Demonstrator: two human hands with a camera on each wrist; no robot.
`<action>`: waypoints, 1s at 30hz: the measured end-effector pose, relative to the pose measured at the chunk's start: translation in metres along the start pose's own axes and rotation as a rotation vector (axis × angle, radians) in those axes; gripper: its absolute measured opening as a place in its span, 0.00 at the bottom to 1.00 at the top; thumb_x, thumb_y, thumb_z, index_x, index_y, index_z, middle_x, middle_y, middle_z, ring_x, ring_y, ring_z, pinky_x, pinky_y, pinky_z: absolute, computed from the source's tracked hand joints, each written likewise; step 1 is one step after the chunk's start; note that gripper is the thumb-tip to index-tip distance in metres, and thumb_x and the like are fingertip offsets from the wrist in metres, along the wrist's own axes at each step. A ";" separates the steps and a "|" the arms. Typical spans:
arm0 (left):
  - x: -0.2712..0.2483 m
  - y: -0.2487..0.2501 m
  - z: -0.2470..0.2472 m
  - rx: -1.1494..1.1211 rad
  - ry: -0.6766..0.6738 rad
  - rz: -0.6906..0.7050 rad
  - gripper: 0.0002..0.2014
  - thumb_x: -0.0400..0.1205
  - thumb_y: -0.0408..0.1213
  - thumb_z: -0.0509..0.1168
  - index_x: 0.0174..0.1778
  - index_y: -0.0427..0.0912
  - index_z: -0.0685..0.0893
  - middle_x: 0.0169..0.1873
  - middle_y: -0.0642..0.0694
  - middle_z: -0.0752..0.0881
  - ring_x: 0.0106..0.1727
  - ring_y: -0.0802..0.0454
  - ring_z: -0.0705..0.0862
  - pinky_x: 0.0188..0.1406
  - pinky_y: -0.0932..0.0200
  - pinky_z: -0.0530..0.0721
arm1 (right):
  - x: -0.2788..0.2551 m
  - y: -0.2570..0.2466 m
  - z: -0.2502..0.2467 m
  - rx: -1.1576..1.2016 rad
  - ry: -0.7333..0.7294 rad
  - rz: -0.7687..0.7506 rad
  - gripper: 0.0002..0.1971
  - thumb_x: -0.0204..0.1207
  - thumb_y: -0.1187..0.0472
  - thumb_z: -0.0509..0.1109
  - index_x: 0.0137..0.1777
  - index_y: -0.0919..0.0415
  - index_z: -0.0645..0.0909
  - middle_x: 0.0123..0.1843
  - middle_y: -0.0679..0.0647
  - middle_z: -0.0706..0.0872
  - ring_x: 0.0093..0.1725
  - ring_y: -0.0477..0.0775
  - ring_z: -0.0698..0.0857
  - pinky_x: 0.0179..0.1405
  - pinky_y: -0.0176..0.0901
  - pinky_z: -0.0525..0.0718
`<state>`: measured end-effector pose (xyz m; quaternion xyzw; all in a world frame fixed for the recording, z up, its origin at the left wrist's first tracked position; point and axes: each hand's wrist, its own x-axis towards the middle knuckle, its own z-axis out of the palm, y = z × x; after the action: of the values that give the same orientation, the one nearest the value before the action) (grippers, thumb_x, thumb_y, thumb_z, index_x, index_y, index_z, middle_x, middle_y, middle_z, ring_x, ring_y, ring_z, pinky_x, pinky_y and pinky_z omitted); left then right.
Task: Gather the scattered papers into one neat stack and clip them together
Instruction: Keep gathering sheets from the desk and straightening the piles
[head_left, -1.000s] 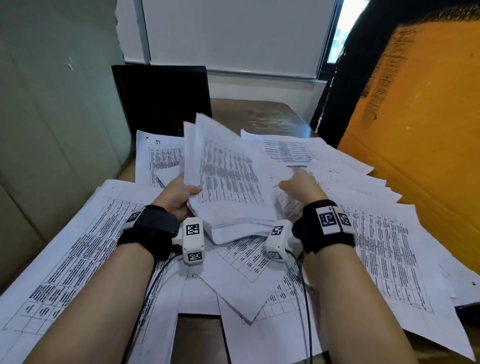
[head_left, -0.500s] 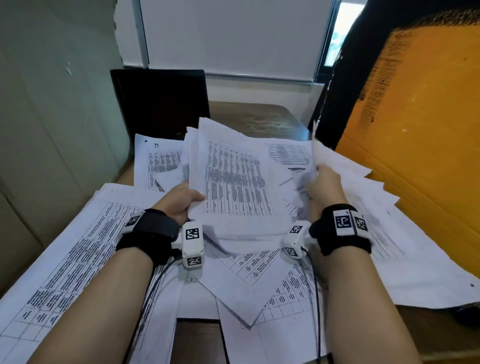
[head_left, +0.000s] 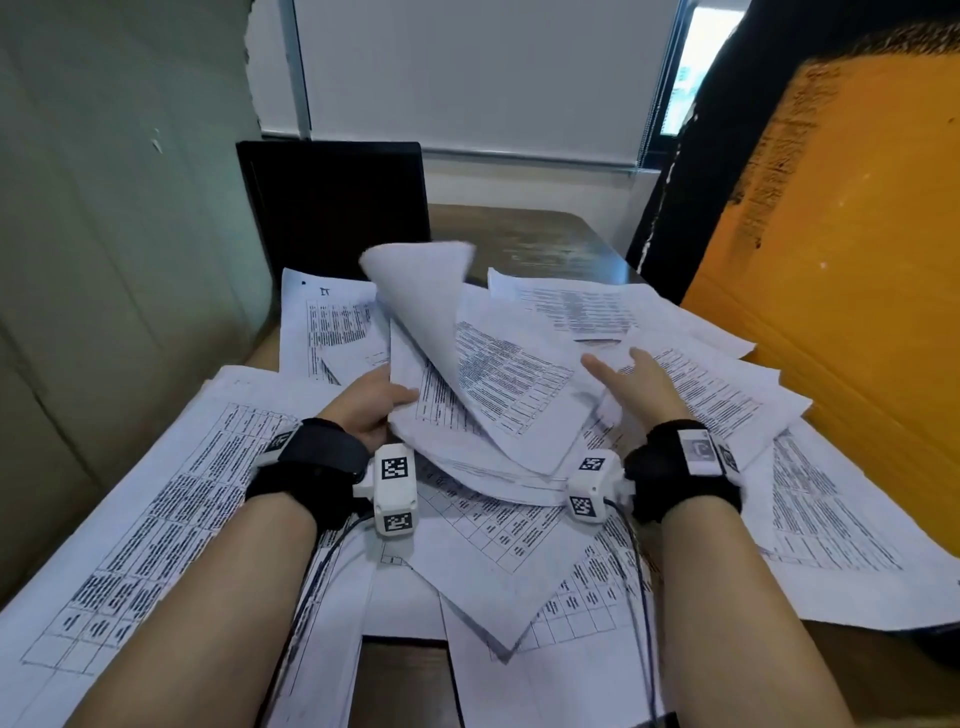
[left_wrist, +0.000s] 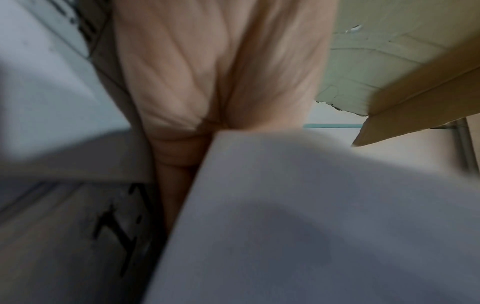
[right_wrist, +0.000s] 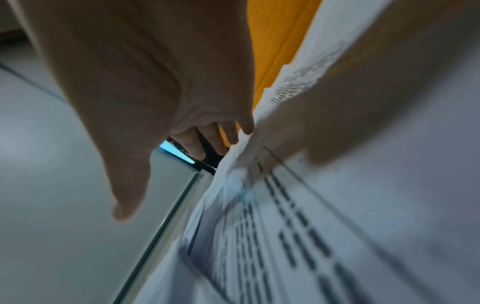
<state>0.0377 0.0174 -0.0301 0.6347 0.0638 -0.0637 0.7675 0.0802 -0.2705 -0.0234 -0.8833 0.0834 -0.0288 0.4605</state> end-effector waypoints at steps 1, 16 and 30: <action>0.000 0.000 0.000 0.005 0.010 0.003 0.19 0.83 0.15 0.51 0.64 0.38 0.75 0.38 0.41 0.88 0.26 0.53 0.89 0.24 0.59 0.87 | 0.002 0.004 0.000 0.050 -0.041 0.044 0.52 0.70 0.35 0.73 0.85 0.60 0.53 0.85 0.59 0.58 0.82 0.62 0.62 0.79 0.61 0.64; 0.002 0.005 -0.004 -0.024 0.282 0.092 0.12 0.75 0.17 0.62 0.53 0.31 0.81 0.33 0.40 0.87 0.26 0.52 0.85 0.20 0.65 0.83 | -0.017 -0.015 -0.005 0.550 -0.189 0.224 0.08 0.72 0.80 0.62 0.40 0.69 0.71 0.34 0.65 0.78 0.22 0.59 0.84 0.19 0.40 0.81; 0.008 -0.006 -0.008 0.261 0.115 -0.002 0.13 0.79 0.15 0.57 0.44 0.38 0.80 0.37 0.36 0.84 0.44 0.45 0.80 0.45 0.52 0.77 | -0.012 -0.012 -0.012 0.384 -0.073 0.140 0.21 0.63 0.69 0.66 0.59 0.66 0.75 0.57 0.63 0.78 0.47 0.64 0.80 0.42 0.52 0.81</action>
<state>0.0448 0.0242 -0.0392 0.7318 0.0993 -0.0356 0.6733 0.0686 -0.2719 -0.0067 -0.7719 0.1207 0.0199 0.6239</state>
